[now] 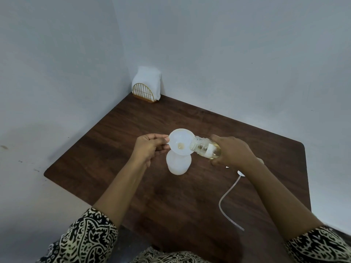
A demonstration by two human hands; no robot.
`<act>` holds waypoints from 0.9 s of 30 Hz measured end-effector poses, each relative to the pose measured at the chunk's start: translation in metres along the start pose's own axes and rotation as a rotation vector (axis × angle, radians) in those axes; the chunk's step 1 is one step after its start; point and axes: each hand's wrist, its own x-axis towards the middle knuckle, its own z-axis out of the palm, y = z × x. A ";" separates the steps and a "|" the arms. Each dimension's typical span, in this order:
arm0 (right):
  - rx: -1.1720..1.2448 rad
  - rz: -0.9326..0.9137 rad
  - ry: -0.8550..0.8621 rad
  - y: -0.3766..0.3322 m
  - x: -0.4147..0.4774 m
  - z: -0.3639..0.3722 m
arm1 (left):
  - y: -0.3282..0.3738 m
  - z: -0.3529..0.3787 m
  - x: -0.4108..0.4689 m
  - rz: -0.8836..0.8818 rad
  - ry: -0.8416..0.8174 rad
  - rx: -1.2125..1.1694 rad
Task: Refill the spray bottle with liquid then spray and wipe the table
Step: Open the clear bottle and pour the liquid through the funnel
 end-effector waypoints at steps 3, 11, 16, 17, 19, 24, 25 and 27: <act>-0.002 -0.002 0.001 -0.001 -0.001 0.000 | -0.001 0.000 0.000 0.004 -0.005 0.004; -0.015 -0.008 -0.016 -0.002 -0.002 -0.002 | -0.001 0.000 0.000 -0.004 -0.006 -0.003; -0.005 -0.012 -0.015 -0.001 -0.001 -0.002 | -0.001 0.000 0.001 -0.006 -0.003 0.006; -0.009 -0.012 -0.017 -0.001 -0.001 -0.002 | -0.001 0.000 0.001 -0.006 -0.002 0.004; -0.021 -0.016 -0.016 -0.001 -0.001 -0.002 | -0.001 0.000 0.000 -0.007 -0.001 0.000; -0.023 -0.015 -0.015 -0.001 -0.001 -0.002 | 0.000 0.000 0.000 -0.003 -0.004 0.003; -0.021 -0.014 -0.016 -0.001 -0.001 -0.002 | -0.001 0.000 0.000 0.000 -0.005 0.004; -0.020 -0.014 -0.013 -0.001 -0.001 -0.002 | -0.001 -0.001 0.001 0.005 -0.007 0.007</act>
